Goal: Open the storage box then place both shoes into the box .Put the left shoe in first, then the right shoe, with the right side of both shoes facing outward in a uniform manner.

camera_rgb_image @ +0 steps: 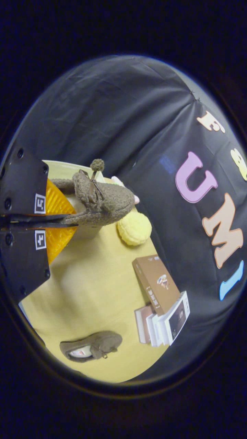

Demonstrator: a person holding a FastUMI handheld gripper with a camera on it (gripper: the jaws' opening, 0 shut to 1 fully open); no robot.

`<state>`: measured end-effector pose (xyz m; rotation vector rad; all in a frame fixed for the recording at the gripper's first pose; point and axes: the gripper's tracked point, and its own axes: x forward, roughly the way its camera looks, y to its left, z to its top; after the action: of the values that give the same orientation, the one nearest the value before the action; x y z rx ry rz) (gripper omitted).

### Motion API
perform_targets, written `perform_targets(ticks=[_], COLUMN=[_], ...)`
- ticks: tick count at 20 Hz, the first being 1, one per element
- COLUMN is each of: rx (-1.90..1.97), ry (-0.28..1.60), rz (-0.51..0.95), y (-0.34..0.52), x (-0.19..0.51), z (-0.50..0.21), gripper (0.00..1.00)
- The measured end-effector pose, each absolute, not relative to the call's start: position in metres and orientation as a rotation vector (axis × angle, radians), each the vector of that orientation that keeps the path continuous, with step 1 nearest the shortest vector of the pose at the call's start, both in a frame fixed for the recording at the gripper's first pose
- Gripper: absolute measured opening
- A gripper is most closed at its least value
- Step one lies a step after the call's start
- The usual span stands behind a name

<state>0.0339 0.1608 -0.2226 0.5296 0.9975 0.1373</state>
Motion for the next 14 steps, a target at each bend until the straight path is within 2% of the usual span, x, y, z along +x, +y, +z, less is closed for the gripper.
perform_targets(ticks=[6,14], rx=[0.52,0.456], ry=[1.037,1.147], rz=[0.153,0.095], y=[0.234,0.29], x=[0.042,0.028], z=[-0.237,-0.303], gripper=[0.04,0.04])
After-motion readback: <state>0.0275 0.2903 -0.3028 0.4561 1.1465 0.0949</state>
